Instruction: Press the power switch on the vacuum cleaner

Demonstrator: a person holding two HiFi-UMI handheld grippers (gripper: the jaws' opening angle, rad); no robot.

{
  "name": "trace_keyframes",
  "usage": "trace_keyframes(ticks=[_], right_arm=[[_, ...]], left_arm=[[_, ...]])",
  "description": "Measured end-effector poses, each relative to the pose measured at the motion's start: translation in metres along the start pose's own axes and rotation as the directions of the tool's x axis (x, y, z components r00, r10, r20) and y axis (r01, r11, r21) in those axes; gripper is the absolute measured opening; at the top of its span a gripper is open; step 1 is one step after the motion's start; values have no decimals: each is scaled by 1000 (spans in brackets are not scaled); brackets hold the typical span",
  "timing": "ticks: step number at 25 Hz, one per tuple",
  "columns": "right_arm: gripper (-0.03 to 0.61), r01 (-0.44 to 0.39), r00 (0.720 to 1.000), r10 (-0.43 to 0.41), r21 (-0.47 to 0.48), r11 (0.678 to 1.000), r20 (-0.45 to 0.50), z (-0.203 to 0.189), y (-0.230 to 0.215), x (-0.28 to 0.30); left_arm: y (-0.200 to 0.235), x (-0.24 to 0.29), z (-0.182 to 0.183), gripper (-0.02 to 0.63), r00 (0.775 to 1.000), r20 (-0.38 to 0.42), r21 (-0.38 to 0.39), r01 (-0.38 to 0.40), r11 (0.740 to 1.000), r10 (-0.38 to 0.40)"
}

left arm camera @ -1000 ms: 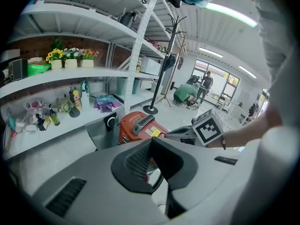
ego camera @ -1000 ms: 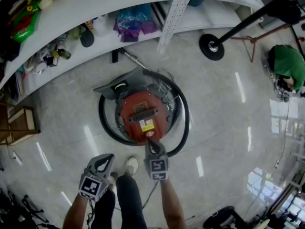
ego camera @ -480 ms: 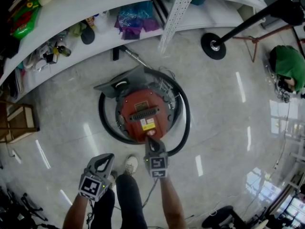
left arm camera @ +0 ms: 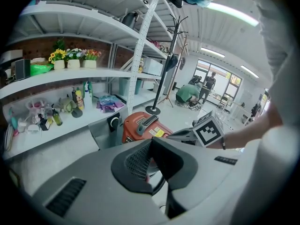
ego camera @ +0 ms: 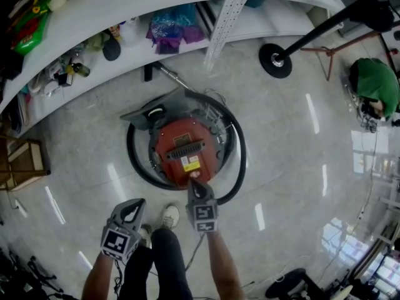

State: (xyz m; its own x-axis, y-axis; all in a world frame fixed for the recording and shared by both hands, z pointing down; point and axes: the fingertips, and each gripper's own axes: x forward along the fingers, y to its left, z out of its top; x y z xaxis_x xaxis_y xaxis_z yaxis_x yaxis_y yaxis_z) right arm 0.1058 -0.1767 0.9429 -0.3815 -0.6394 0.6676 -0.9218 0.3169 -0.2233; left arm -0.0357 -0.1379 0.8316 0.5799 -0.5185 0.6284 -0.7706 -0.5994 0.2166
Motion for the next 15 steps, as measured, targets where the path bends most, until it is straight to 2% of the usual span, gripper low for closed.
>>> trace_keyframes(ticks=[7, 15], right_arm=[[12, 19, 1000, -19, -5, 1000, 4, 0, 0, 1], [12, 35, 999, -35, -7, 999, -6, -3, 0, 3]], left_arm=[[3, -2, -1, 6, 1000, 21, -2, -15, 1000, 15], [-6, -5, -12, 6, 1000, -1, 11, 5, 1000, -5]])
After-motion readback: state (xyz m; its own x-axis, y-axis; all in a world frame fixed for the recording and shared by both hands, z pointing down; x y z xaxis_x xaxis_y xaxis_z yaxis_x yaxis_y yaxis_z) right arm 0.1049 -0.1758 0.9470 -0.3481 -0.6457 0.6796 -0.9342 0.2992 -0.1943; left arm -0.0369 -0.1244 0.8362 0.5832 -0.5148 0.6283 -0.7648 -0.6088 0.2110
